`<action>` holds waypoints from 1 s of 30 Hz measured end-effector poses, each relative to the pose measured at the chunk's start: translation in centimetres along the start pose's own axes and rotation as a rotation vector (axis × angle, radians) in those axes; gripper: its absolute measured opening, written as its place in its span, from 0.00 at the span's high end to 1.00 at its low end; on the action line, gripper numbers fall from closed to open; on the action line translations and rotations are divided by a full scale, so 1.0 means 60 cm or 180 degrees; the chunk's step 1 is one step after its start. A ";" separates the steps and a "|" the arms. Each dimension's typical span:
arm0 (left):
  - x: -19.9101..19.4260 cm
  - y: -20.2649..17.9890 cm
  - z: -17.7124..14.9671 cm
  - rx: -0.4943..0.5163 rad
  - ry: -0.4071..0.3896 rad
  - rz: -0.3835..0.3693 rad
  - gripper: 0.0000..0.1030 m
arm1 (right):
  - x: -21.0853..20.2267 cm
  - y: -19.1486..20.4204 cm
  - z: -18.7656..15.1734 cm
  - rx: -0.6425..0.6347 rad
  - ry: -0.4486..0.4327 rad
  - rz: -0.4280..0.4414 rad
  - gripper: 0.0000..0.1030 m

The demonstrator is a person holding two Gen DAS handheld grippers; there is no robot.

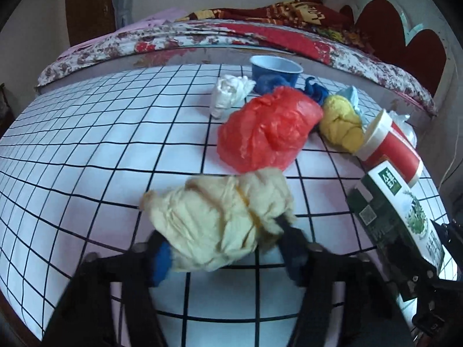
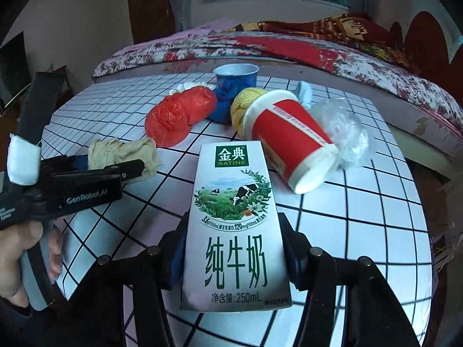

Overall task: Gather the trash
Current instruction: 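Grasp the beige crumpled cloth with the left tool while the right tool grasps the green SATINE carton, then carry the cloth and carton over the black bin and open both tools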

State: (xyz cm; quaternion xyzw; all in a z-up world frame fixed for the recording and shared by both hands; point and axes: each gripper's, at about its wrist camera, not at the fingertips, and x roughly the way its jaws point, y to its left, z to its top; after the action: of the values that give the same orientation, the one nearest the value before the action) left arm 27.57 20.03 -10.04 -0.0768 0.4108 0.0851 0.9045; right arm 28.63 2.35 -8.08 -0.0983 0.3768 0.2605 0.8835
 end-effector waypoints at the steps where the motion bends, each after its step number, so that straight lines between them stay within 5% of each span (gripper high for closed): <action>1: -0.003 -0.001 -0.001 0.0005 -0.0011 -0.0024 0.60 | -0.001 0.001 -0.003 -0.0008 0.0006 -0.0011 0.44; 15: -0.119 -0.036 -0.079 0.0122 -0.0429 -0.0136 0.67 | -0.086 0.001 -0.033 -0.0010 -0.0370 0.0026 0.47; 30: -0.200 -0.112 -0.147 0.0353 -0.0561 -0.0264 0.67 | -0.237 -0.093 -0.128 0.0352 -0.0686 -0.0423 0.46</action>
State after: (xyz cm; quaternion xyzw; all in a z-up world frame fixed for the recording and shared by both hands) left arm 14.79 10.55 -6.27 -0.0357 0.3302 0.0312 0.9427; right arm 18.62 -10.71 -3.35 -0.0456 0.2862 0.1893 0.9382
